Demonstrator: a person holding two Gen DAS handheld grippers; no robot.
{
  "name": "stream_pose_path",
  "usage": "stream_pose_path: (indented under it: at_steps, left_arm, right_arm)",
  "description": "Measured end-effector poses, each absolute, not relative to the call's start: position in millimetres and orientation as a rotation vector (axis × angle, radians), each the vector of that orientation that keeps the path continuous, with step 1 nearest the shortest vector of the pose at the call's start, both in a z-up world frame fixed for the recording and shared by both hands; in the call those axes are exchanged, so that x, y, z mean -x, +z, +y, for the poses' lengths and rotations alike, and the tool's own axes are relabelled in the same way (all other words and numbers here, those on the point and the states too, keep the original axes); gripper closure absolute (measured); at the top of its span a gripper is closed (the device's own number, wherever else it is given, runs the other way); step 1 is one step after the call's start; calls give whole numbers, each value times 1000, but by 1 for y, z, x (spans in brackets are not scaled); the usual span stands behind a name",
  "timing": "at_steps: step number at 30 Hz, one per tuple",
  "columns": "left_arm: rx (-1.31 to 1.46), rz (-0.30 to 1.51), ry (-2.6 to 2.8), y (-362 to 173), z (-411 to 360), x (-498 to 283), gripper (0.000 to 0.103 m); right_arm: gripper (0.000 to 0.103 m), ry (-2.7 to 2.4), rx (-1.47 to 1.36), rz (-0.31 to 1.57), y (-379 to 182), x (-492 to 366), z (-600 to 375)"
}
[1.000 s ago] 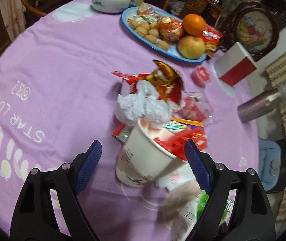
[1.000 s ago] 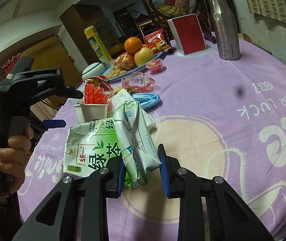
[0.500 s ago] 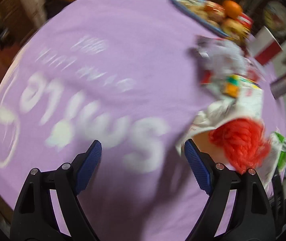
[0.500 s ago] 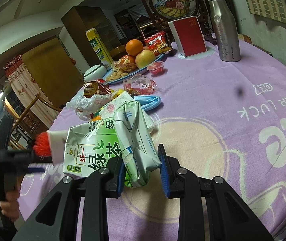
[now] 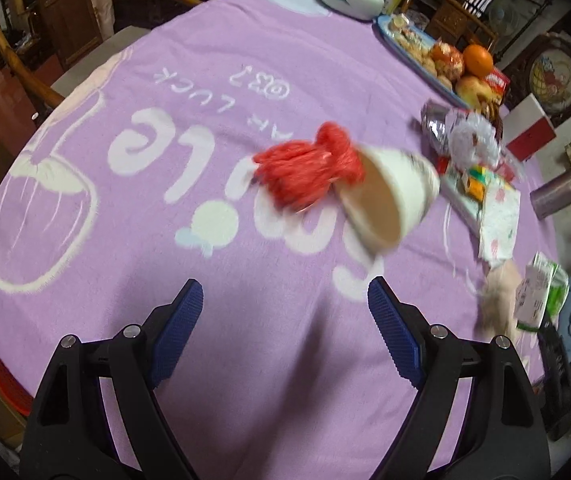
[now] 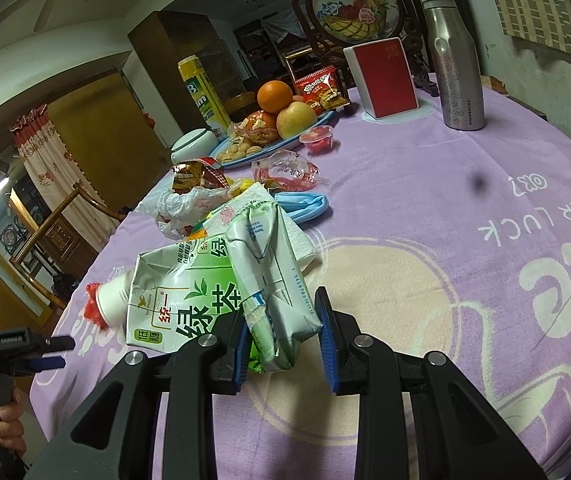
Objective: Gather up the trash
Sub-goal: 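Grasp the red yarn bundle from the paper cup with the left gripper while the right gripper holds the carton, then carry both items to the red basket and open both grippers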
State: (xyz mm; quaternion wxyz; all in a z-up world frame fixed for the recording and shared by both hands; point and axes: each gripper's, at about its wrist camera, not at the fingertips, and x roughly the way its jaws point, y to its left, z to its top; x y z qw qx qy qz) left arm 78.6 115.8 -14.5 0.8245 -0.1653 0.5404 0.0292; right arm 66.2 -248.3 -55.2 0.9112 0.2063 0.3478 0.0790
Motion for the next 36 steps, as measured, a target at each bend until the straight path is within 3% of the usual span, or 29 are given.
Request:
stream_pose_path:
  at_steps: [10, 19, 24, 26, 28, 36]
  left_arm:
    - [177, 1153, 23, -20, 114, -155, 21]
    - [-87, 1198, -71, -41, 96, -174, 22]
    - [-138, 1197, -120, -46, 89, -185, 40]
    - [-146, 1199, -150, -48, 85, -184, 56]
    - [-156, 1193, -156, -47, 84, -181, 66]
    - [-68, 1113, -162, -13, 106, -131, 72]
  right_arm:
    - [73, 164, -426, 720, -55, -66, -248]
    - [73, 168, -433, 750, -60, -71, -246]
    - [73, 167, -449, 762, -62, -74, -247]
    - [73, 165, -455, 768, -63, -75, -248]
    - [73, 163, -459, 771, -63, -76, -249]
    - [73, 154, -408, 763, -58, -73, -239]
